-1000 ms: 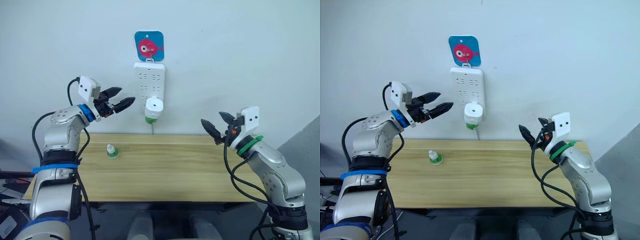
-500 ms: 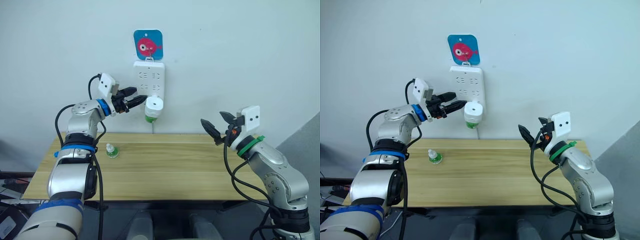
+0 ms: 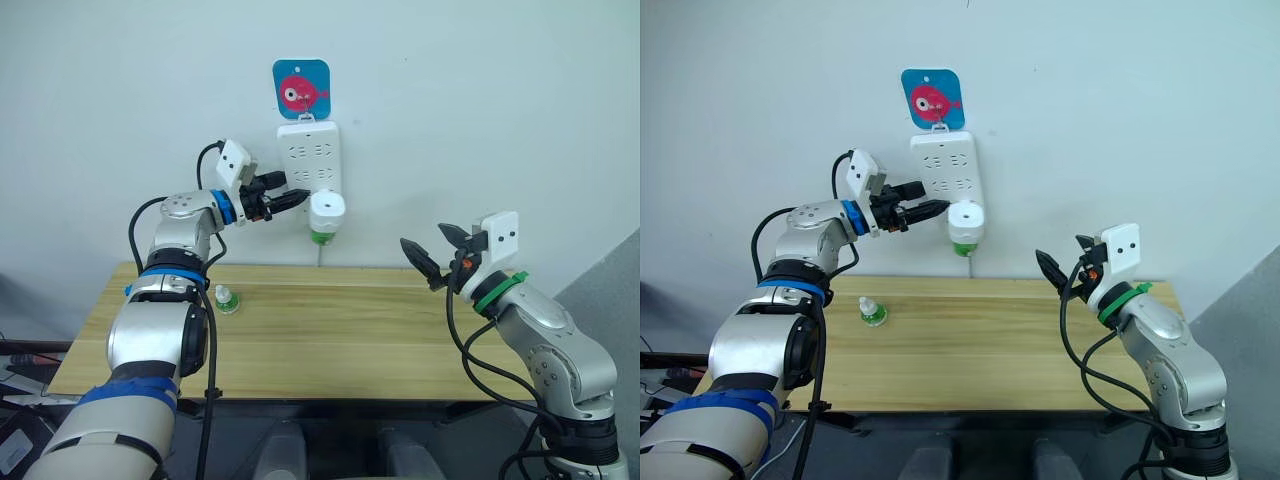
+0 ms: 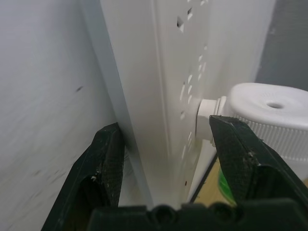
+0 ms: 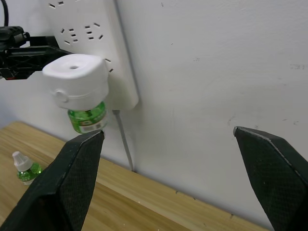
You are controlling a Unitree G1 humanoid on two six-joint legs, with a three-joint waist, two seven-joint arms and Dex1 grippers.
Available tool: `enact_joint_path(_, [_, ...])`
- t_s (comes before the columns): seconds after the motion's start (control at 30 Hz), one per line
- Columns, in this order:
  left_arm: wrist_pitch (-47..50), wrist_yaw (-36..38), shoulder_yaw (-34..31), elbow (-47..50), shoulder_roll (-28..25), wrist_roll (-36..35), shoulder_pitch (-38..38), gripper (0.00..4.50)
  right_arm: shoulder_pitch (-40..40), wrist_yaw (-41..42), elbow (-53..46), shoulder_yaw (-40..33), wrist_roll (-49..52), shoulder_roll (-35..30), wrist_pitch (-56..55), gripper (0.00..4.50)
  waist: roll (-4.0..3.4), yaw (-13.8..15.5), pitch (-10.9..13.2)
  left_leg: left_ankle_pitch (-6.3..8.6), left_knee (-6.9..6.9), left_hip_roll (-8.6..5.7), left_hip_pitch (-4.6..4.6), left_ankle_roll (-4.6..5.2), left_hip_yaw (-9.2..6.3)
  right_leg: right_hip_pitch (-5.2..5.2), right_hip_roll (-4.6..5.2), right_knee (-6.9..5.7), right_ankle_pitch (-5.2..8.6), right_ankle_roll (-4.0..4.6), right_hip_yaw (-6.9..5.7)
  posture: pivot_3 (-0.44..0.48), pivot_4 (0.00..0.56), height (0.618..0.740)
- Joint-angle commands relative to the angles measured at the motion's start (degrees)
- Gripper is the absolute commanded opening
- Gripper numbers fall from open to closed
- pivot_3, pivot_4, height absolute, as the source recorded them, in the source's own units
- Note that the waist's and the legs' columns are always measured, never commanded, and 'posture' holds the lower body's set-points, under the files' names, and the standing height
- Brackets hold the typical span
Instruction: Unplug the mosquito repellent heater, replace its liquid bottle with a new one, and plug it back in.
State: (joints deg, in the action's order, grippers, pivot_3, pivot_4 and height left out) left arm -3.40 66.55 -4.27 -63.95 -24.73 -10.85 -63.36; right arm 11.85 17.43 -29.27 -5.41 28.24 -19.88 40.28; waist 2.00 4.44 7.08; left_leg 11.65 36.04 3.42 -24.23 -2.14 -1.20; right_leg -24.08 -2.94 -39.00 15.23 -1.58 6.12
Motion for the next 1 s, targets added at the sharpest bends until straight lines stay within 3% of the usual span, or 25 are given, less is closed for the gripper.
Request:
enact_joint_path(0.03, [0.8,4.7,0.96,1.03,0.91,0.42,-2.45,3.01,0.43,-0.04,-2.13,0.19,0.13,0.31,-1.17,4.5,0.0,-0.06,0.0,0.0,0.0,0.0,-0.04,0.0,-0.1,-0.01,0.0,0.0,0.01,0.01,-0.1,0.195,0.109,0.74])
enact_joint_path(0.3, [2.84,8.02,0.58,1.57,0.93,0.35,-2.82,3.01,1.16,-1.24,-4.02,0.58,0.92,0.73,0.72,4.5,-0.01,-0.09,0.01,0.0,0.0,0.01,-0.13,0.0,-0.38,0.0,0.0,-0.04,0.07,0.13,-0.41,0.179,0.116,0.74])
enact_joint_path(0.43, [3.6,7.31,-0.58,1.44,0.77,-0.22,-2.62,2.23,1.43,-2.25,-5.93,1.56,1.83,1.4,3.2,4.5,-0.02,-0.11,0.01,0.0,0.0,0.01,-0.13,0.0,-0.4,0.01,0.0,-0.03,0.07,0.13,-0.43,0.177,0.122,0.74])
enact_joint_path(0.53, [4.22,6.98,-1.17,1.52,1.21,-0.44,-2.63,1.4,2.78,-2.81,-8.01,2.94,3.49,2.4,6.2,4.5,-0.03,-0.33,0.03,0.0,0.0,0.03,-0.13,0.0,-0.41,0.0,0.0,-0.04,0.08,0.13,-0.44,0.175,0.129,0.74])
enact_joint_path(0.7, [4.6,6.22,-1.37,1.54,1.97,-0.32,-2.83,1.37,7.82,-4.89,-7.42,7.69,1.43,2.83,10.35,4.5,-0.11,-0.27,0.15,0.0,0.0,0.03,-0.2,0.01,-0.44,-0.02,0.0,-0.01,0.09,0.15,-0.48,0.166,0.139,0.74])
enact_joint_path(1.0, [4.67,6.18,-1.28,1.75,2.3,-0.07,-2.71,1.37,15.66,-10.75,1.63,10.26,-4.06,9.64,9.93,4.5,-0.16,-0.22,0.18,0.0,0.0,0.02,-0.24,0.01,-0.53,-0.03,0.01,-0.03,0.12,0.23,-0.58,0.169,0.142,0.74])
